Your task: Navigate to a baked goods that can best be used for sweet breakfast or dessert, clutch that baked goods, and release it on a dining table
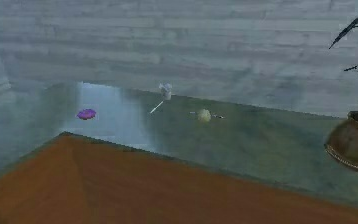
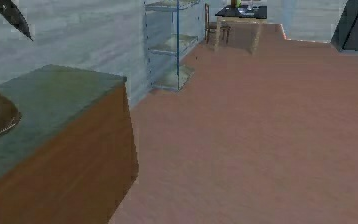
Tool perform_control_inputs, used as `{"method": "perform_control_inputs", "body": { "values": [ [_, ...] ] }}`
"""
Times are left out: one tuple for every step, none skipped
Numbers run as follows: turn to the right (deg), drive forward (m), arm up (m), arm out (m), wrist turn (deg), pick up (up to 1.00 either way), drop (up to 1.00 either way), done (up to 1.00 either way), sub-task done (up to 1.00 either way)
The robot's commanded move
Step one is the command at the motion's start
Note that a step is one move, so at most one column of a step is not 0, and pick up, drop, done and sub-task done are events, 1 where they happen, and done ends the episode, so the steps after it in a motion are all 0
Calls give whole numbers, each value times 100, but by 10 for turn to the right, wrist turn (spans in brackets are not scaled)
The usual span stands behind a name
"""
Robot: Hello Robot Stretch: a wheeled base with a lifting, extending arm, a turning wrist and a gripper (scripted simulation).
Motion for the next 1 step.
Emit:
{"method": "perform_control_inputs", "body": {
  "values": [
    [-450, 0, 0, 0, 0, 0, 0, 0, 0]
  ]
}}
